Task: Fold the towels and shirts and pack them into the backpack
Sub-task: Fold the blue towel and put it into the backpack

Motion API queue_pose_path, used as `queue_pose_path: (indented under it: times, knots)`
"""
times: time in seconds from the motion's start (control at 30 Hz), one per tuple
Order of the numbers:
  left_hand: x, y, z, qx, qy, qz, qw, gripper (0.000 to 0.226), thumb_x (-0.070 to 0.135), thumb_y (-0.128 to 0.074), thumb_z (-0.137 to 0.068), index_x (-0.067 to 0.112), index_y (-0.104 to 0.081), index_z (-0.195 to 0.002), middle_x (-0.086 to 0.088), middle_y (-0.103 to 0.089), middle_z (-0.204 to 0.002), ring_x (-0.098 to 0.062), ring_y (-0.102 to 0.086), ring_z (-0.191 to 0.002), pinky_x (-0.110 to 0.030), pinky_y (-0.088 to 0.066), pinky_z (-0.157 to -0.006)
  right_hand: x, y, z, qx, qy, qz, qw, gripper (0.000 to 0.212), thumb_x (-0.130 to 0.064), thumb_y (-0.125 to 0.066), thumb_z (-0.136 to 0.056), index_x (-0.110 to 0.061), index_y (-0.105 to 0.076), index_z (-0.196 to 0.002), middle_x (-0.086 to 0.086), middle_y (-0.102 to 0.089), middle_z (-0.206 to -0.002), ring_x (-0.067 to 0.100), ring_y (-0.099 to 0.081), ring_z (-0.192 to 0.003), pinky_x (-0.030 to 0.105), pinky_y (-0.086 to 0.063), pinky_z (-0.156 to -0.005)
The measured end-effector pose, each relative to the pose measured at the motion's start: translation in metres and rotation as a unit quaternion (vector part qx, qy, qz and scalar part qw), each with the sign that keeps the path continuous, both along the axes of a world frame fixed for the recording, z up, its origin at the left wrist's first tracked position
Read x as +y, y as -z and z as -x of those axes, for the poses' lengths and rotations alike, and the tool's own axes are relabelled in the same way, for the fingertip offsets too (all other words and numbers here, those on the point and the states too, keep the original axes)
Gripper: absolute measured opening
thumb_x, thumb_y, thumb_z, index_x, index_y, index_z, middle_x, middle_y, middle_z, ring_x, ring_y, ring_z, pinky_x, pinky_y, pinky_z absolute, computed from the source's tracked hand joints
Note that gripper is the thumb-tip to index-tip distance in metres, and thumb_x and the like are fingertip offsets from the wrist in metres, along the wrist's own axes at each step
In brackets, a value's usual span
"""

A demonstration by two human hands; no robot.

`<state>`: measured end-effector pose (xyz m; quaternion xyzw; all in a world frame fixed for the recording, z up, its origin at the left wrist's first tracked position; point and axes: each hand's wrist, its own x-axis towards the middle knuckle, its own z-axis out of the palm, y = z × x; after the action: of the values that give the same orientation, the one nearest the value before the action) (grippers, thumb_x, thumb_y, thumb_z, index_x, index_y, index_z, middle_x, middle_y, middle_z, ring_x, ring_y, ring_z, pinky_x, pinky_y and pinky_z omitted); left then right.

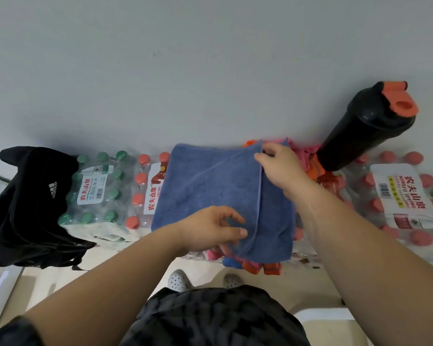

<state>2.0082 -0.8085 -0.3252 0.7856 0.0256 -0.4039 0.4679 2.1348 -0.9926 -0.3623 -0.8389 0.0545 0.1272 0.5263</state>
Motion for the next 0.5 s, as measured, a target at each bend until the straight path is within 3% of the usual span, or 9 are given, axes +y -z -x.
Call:
queue_pose_path:
  times: [0.17, 0.3, 0.37, 0.5]
  knots:
    - [0.034, 0.010, 0.009, -0.077, -0.142, -0.085, 0.983, 0.010, 0.029, -0.065, -0.095, 0.022, -0.069, -0.101, 0.001, -0.074, -0.084, -0.016, -0.071, -0.068, -0.019, -0.050, -0.060, 0.022, -0.003, 0.022, -0.118, -0.096, 0.201, 0.968, 0.050, -0.039, -0.061, -0.092, -0.020, -0.056, -0.139, 0.005, -0.048, -0.145, 0.030, -0.040, -0.134, 0.039, -0.033, -0.113]
    - [0.081, 0.023, 0.025, -0.125, -0.284, -0.176, 0.934, 0.010, 0.029, -0.068, -0.091, 0.021, -0.069, -0.085, -0.001, -0.072, -0.074, -0.020, -0.071, -0.063, -0.034, -0.057, -0.064, 0.069, -0.005, 0.031, -0.134, -0.234, 0.245, 0.931, 0.053, -0.045, -0.056, -0.095, -0.021, -0.052, -0.142, 0.003, -0.043, -0.148, 0.030, -0.036, -0.137, 0.044, -0.033, -0.113]
    - [0.102, 0.031, 0.034, -0.137, -0.333, -0.231, 0.904, 0.013, 0.031, -0.069, -0.089, 0.021, -0.067, -0.081, -0.001, -0.071, -0.074, -0.024, -0.071, -0.065, -0.035, -0.056, -0.062, 0.092, -0.005, 0.031, -0.108, -0.301, 0.261, 0.911, 0.056, -0.050, -0.052, -0.097, -0.022, -0.047, -0.146, 0.002, -0.040, -0.151, 0.030, -0.034, -0.139, 0.046, -0.032, -0.114]
    - [0.126, 0.044, 0.049, -0.113, -0.351, -0.291, 0.883, 0.024, 0.042, -0.071, -0.085, 0.020, -0.064, -0.080, -0.001, -0.068, -0.075, -0.025, -0.068, -0.068, -0.037, -0.057, -0.061, 0.138, -0.004, 0.029, -0.095, -0.385, 0.283, 0.873, 0.060, -0.056, -0.045, -0.098, -0.024, -0.042, -0.148, 0.005, -0.039, -0.152, 0.032, -0.034, -0.139, 0.047, -0.036, -0.111]
